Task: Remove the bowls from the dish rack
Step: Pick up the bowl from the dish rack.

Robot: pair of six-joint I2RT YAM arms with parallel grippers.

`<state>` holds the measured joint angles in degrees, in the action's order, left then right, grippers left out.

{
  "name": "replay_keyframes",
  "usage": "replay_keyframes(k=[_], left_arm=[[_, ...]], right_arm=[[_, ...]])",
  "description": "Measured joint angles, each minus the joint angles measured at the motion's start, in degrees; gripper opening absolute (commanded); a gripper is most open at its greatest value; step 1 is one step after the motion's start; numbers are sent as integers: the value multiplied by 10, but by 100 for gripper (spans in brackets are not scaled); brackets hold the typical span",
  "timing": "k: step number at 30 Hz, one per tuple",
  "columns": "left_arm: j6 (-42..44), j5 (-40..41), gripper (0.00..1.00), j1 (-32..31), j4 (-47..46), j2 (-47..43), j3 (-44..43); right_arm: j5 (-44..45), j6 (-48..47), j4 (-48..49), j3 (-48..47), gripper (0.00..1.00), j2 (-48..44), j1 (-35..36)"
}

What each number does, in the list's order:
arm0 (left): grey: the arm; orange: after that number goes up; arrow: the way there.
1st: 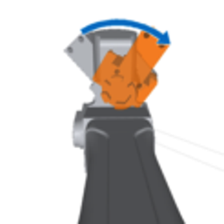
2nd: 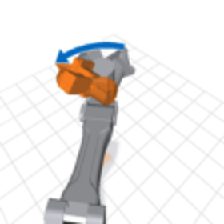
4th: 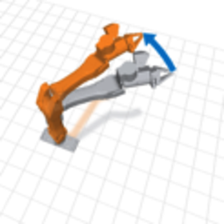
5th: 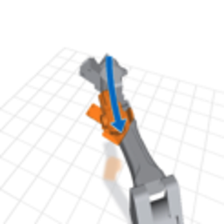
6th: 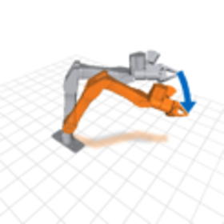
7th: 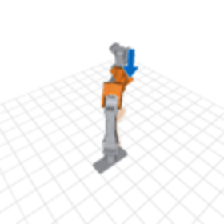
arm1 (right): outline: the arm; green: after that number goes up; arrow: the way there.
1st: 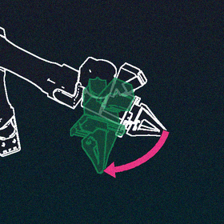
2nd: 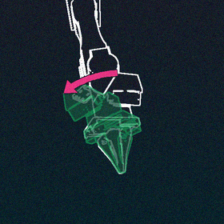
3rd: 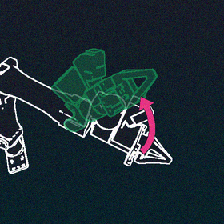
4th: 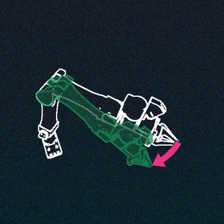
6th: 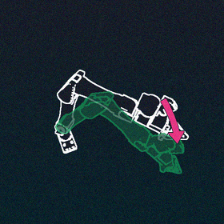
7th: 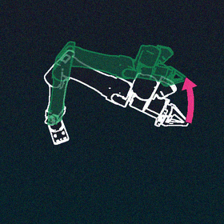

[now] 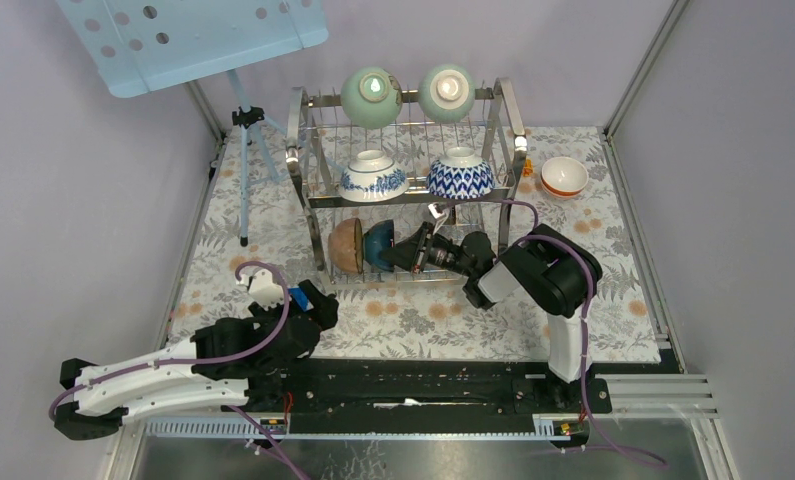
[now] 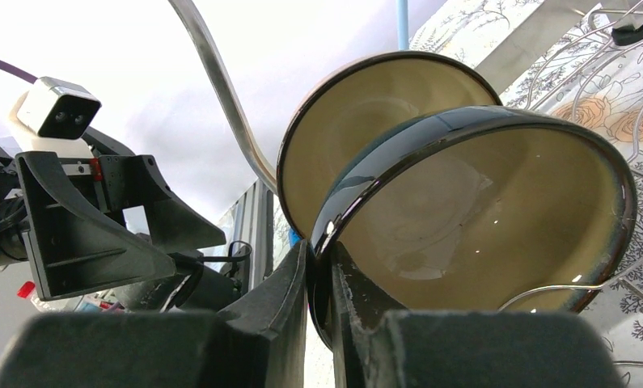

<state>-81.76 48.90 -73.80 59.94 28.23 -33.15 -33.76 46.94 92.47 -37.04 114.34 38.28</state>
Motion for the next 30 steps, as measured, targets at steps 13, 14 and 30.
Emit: replay_keyframes(k=[13, 14, 30], left_arm=[[-4, 0, 99, 0, 0, 0, 0], [-4, 0, 99, 0, 0, 0, 0], [-4, 0, 99, 0, 0, -1, 0]], right_arm=[[-16, 37, -5, -11, 0, 0, -9], [-16, 40, -5, -11, 0, 0, -9], [-14, 73, -15, -21, 0, 0, -12]])
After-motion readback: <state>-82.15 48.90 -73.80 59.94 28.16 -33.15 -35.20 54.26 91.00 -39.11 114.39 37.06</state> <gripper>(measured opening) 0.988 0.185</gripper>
